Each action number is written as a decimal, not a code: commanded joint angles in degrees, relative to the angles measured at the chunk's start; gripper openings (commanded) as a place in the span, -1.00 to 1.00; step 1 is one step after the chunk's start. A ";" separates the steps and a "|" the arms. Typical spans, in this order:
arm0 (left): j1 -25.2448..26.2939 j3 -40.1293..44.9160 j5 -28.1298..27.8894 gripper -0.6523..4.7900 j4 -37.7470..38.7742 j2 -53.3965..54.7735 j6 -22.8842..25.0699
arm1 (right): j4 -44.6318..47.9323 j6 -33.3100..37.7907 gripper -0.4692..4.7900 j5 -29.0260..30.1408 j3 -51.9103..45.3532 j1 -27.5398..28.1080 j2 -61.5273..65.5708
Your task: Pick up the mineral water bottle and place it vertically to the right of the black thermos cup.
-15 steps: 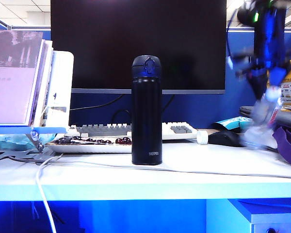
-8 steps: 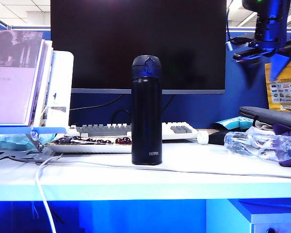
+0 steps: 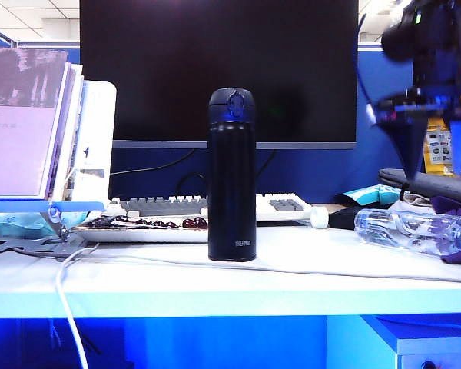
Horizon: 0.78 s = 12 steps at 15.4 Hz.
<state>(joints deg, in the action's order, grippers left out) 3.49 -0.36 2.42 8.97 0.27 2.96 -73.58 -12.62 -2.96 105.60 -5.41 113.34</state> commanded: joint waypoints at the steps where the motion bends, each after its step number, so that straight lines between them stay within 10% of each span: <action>1: 0.07 0.04 0.17 -0.77 0.66 -0.17 -0.02 | -0.74 0.59 1.00 0.15 0.11 -0.52 0.96; 12: 0.07 0.04 0.17 -0.77 0.66 -0.17 -0.02 | 3.45 0.68 1.00 -8.39 -0.09 -0.44 8.37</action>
<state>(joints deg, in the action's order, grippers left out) 3.49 -0.36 2.42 8.97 0.27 2.96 -70.67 -12.21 -9.76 105.43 -5.87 121.69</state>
